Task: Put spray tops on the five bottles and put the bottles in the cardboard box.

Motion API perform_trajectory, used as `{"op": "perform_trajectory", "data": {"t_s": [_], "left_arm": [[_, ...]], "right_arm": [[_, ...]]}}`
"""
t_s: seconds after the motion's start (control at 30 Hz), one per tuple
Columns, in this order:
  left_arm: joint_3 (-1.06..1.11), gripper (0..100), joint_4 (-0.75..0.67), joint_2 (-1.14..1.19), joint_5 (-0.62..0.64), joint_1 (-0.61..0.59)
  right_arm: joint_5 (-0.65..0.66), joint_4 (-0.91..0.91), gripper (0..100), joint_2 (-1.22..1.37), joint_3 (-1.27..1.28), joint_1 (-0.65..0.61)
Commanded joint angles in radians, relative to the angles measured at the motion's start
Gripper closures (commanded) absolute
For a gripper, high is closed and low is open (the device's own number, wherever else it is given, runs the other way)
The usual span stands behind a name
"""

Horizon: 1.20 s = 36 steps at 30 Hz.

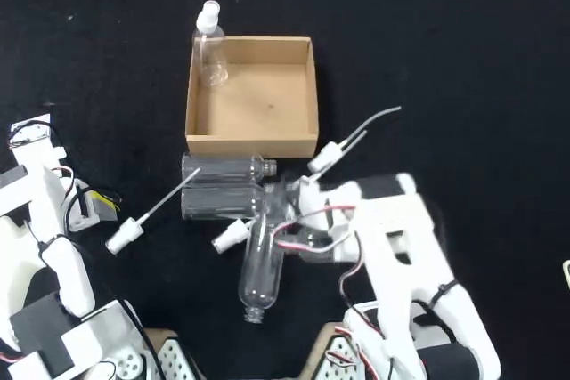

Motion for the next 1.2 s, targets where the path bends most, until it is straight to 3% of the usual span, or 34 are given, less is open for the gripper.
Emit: {"op": "perform_trajectory", "data": {"t_s": [0.0,0.1,0.27,0.4,0.53,0.77,0.97,1.17], "left_arm": [[-0.005,72,-0.002,-0.012,0.009,-0.001],[-0.005,72,0.0,-0.012,0.009,-0.001],[-0.005,72,0.0,-0.012,0.009,0.007],[-0.005,72,0.002,-0.012,0.011,0.036],[-0.005,72,0.002,-0.012,0.011,0.038],[-0.004,72,0.002,-0.012,0.011,0.038],[-0.004,72,0.002,-0.012,0.011,0.028],[-0.004,72,0.002,-0.012,0.011,0.028]], "right_arm": [[-0.158,0.209,98.6,0.002,-0.243,0.077],[-0.307,0.198,98.6,0.002,-0.32,0.203],[-0.517,0.057,98.6,0.028,-0.321,0.542],[-0.551,-0.049,98.6,0.18,-0.323,0.743],[-0.543,-0.175,98.6,0.371,-0.351,0.861],[-0.542,-0.311,94.6,0.527,-0.366,0.888],[-0.542,-0.103,71.3,0.46,-0.456,0.772],[-0.548,-0.002,72.6,0.404,-0.587,0.707]]}}
